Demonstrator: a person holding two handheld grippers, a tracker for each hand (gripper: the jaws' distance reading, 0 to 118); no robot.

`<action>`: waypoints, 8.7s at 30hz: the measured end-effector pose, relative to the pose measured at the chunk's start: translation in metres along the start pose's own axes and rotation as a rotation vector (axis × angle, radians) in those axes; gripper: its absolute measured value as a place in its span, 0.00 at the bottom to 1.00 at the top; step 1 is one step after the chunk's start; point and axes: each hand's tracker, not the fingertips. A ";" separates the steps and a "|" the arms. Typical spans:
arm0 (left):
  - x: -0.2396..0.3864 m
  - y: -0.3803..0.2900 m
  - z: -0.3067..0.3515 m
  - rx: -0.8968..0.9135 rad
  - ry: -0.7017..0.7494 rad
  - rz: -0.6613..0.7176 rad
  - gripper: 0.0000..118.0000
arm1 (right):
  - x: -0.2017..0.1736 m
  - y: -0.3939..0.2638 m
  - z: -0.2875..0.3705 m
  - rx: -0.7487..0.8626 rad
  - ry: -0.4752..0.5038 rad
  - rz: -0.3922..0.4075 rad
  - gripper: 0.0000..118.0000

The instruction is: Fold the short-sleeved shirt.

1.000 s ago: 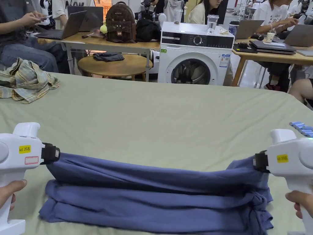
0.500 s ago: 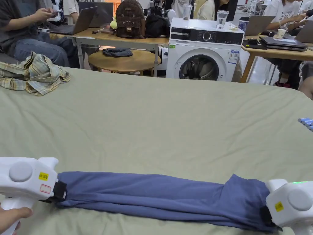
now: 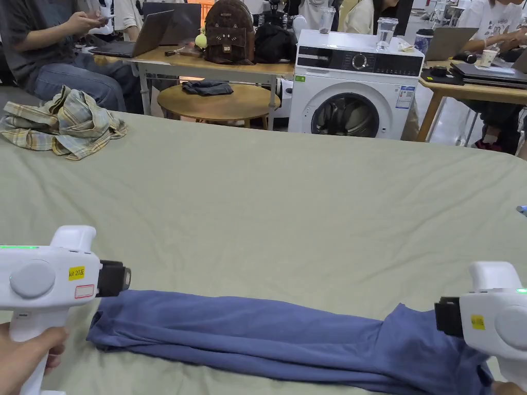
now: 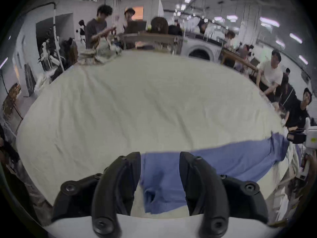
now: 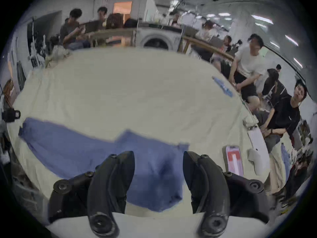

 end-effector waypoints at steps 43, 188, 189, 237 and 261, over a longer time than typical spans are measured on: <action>-0.120 -0.045 -0.084 -0.388 -0.662 0.439 0.57 | -0.169 0.009 -0.005 0.594 0.152 0.029 0.00; -0.049 -0.019 0.015 -0.168 -0.468 0.327 0.08 | -0.114 -0.007 0.007 0.500 0.165 0.010 0.00; -0.045 -0.014 0.020 -0.171 -0.429 0.302 0.08 | -0.116 -0.007 0.008 0.502 0.168 0.015 0.00; 0.203 -0.015 -0.089 -0.497 -0.729 0.066 0.06 | -0.068 -0.028 0.003 0.430 0.102 -0.030 0.00; 0.219 -0.001 -0.067 -0.232 -0.631 -0.029 0.00 | -0.064 -0.022 -0.003 0.421 0.108 -0.068 0.00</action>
